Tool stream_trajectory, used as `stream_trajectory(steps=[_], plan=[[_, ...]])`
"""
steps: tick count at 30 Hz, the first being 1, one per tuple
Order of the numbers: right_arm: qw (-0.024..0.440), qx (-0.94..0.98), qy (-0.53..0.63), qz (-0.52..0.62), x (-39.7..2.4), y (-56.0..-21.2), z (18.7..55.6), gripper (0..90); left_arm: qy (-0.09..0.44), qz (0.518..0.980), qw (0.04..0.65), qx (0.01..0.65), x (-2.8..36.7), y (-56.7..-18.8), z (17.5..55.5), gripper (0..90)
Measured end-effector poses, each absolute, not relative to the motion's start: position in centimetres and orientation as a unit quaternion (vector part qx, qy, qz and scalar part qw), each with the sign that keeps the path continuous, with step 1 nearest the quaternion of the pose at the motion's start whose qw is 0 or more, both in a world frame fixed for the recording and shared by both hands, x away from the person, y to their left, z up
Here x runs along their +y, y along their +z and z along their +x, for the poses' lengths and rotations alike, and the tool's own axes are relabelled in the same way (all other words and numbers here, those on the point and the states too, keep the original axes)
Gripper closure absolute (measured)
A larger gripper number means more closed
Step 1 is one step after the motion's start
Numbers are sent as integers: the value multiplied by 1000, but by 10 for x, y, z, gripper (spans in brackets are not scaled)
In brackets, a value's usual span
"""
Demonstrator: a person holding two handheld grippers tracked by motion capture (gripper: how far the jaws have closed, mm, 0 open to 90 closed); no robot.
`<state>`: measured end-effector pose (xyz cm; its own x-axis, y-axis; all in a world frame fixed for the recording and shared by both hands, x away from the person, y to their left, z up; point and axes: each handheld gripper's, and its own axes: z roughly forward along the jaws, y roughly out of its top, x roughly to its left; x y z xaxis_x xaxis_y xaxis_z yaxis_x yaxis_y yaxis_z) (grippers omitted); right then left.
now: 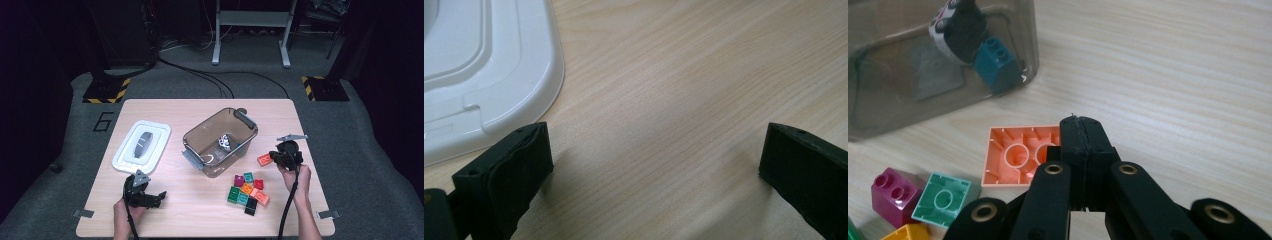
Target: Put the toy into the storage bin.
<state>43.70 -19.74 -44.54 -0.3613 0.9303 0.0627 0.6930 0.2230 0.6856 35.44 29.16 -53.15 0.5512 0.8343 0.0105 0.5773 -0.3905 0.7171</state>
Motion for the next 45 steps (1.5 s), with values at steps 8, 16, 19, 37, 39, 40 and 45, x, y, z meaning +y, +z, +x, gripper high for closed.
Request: stream_trajectory(steps=[8,16,19,37,39,40,45], plan=[[196,754,324,537,-200,-428,447,900,189,812,340,434,292,-531,354,5],[207,751,326,535,-203,-413,459,900,190,813,339,433,292,-531,355,6],[207,748,326,541,-203,-408,463,900,190,813,339,433,292,-531,355,5],[235,740,327,538,-205,-375,480,900,190,813,339,433,292,-531,355,5],[238,738,328,539,-204,-371,482,900,190,813,340,433,292,-531,355,5],[241,739,328,537,-204,-368,483,900,190,813,339,433,292,-531,355,5],[250,737,330,535,-202,-357,486,900,190,813,339,433,292,-531,355,5]])
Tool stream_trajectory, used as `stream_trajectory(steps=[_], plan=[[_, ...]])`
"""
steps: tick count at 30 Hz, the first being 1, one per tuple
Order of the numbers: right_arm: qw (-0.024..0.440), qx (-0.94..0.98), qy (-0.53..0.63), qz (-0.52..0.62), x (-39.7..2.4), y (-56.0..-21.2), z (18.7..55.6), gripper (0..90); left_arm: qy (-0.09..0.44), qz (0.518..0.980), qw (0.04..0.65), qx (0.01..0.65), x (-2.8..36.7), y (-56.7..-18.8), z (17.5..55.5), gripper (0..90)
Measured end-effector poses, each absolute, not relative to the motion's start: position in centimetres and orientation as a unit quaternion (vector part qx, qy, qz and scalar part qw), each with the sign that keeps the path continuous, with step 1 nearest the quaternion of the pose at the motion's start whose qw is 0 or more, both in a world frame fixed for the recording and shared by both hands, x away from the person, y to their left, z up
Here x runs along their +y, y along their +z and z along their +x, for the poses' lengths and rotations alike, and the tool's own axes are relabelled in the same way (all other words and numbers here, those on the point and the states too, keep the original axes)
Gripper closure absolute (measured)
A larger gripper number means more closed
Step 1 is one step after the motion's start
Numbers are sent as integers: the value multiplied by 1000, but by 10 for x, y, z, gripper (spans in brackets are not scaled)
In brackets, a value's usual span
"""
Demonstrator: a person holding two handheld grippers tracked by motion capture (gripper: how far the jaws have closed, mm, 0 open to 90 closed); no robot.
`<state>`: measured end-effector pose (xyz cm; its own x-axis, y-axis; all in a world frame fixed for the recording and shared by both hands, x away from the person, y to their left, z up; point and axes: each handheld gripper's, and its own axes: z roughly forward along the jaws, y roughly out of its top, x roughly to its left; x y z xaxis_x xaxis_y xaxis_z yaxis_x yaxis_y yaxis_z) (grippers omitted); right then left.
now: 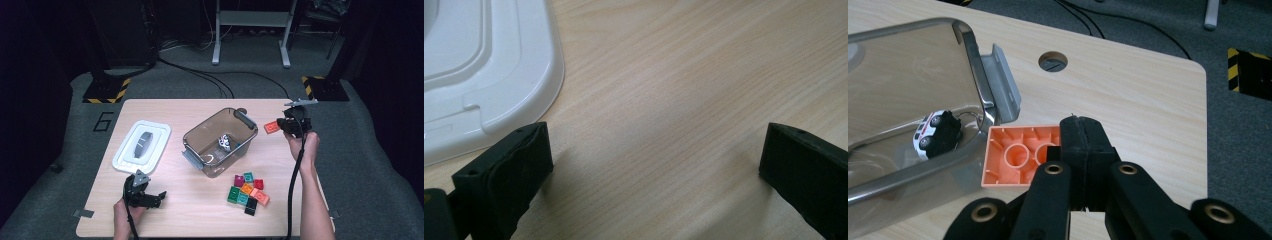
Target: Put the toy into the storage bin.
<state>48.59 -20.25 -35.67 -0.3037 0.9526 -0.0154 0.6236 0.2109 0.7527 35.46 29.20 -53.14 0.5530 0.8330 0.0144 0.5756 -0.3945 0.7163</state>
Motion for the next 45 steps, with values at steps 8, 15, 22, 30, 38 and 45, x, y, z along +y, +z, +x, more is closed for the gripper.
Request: stream_trajectory(steps=[8,15,22,30,38,45], plan=[[256,743,338,518,-189,-343,490,900,190,813,339,433,292,-531,355,5],[253,758,337,497,-166,-341,495,900,190,813,339,433,292,-531,355,6],[241,775,337,476,-144,-348,500,900,188,812,341,435,292,-532,354,6],[229,793,331,458,-129,-359,503,900,188,811,341,436,292,-532,354,6],[215,807,320,448,-125,-373,503,900,189,812,341,434,292,-532,355,6],[211,813,315,443,-125,-376,503,900,188,813,340,434,292,-531,355,6]])
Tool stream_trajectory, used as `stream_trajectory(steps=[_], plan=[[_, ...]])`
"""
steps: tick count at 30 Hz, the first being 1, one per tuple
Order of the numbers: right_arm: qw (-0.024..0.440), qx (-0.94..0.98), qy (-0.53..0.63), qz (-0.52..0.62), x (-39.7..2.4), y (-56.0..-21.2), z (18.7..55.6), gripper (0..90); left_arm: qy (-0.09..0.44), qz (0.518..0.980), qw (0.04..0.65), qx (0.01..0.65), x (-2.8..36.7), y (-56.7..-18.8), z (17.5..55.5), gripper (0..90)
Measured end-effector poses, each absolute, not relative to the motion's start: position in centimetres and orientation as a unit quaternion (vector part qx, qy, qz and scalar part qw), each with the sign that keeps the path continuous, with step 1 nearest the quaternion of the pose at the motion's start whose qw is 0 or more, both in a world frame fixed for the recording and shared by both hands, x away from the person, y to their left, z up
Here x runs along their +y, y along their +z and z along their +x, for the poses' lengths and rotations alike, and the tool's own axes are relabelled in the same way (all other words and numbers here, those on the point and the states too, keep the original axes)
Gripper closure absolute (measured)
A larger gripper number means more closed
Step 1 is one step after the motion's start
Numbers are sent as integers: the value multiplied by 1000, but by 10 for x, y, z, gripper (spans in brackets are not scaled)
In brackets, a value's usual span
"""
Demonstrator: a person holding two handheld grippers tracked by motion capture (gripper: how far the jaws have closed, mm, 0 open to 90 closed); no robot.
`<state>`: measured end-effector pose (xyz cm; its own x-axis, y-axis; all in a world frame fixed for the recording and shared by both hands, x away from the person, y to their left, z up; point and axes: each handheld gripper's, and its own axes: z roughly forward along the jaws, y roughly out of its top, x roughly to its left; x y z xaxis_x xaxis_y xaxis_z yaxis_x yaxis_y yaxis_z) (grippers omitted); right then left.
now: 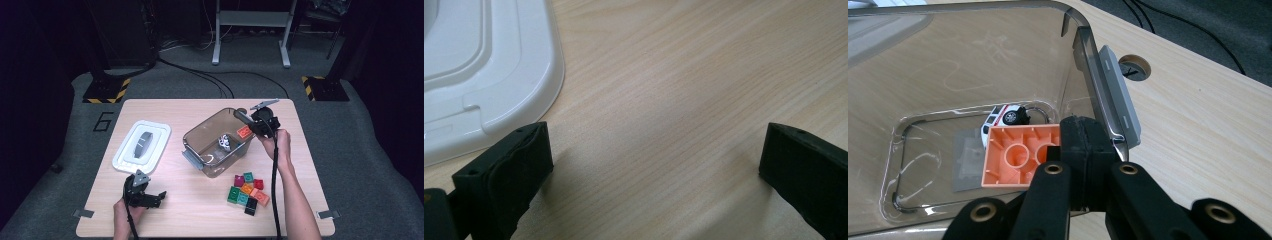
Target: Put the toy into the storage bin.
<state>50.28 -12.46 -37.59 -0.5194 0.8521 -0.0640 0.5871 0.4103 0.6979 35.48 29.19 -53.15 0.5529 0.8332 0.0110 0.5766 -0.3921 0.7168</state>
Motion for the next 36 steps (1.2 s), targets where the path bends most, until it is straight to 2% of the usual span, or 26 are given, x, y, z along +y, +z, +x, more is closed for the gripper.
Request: stream_trajectory(steps=[11,14,18,29,36], plan=[[205,825,302,433,-123,-380,503,887,189,812,341,435,292,-532,355,6],[204,829,297,427,-122,-381,503,842,189,812,341,435,292,-532,355,6],[204,834,300,415,-122,-380,501,730,189,812,340,435,292,-531,355,6],[212,810,339,430,-137,-366,485,346,189,812,340,434,292,-531,355,6],[208,793,358,446,-153,-362,472,208,189,812,341,435,292,-532,355,6]])
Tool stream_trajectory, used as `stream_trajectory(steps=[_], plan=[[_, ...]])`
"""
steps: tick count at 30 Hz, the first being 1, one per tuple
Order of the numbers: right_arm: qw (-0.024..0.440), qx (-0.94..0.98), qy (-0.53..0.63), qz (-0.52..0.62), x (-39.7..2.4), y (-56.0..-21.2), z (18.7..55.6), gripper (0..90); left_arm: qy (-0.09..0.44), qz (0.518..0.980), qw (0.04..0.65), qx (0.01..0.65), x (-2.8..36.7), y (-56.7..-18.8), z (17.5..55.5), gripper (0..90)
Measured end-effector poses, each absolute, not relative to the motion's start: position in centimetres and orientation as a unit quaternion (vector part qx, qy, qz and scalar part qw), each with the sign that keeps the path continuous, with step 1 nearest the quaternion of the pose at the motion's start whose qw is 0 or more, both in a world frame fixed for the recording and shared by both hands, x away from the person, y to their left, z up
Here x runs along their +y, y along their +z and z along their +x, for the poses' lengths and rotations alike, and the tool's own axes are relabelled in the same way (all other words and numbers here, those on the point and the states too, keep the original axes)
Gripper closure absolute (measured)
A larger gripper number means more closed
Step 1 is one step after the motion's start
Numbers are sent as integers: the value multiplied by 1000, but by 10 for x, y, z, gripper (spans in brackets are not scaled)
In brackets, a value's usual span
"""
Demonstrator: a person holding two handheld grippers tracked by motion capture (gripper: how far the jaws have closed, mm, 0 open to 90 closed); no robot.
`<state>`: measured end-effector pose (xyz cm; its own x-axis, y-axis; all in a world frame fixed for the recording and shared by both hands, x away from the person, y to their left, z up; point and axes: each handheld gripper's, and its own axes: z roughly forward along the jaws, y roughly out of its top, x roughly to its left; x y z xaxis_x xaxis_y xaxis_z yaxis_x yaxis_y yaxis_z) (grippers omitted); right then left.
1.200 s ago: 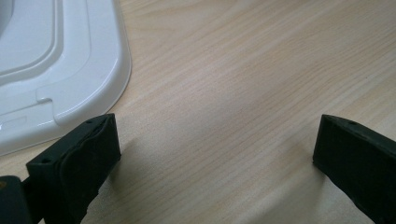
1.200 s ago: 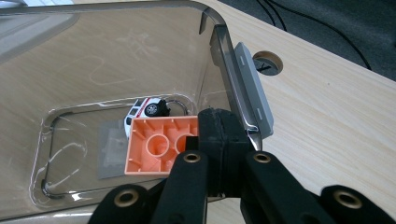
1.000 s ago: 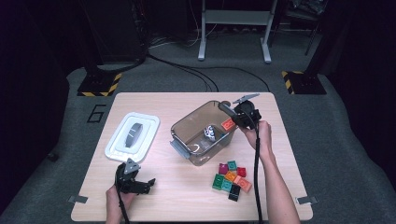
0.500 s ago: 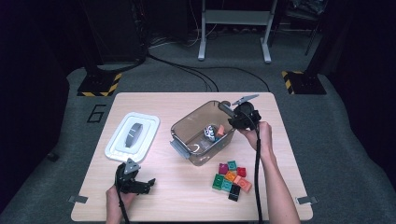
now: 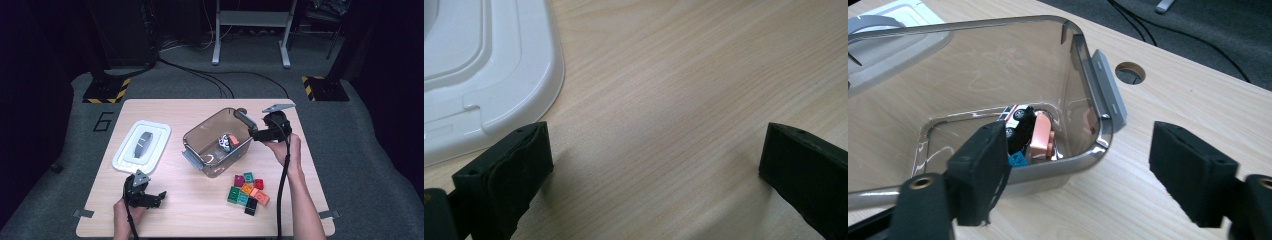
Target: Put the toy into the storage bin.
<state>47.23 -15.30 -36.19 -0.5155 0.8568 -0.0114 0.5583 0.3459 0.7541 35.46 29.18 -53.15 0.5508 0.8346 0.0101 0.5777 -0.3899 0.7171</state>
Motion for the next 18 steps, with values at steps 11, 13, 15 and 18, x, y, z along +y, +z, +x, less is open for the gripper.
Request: stream_trajectory(steps=[11,13,15,18], plan=[[195,791,356,458,-175,-382,451,147,189,812,341,435,292,-532,355,6],[188,787,354,470,-178,-387,448,142,189,812,340,434,292,-531,355,6],[187,786,353,471,-181,-393,444,140,189,812,340,434,292,-531,355,6],[179,787,350,476,-184,-405,438,139,189,812,340,435,292,-532,355,6]])
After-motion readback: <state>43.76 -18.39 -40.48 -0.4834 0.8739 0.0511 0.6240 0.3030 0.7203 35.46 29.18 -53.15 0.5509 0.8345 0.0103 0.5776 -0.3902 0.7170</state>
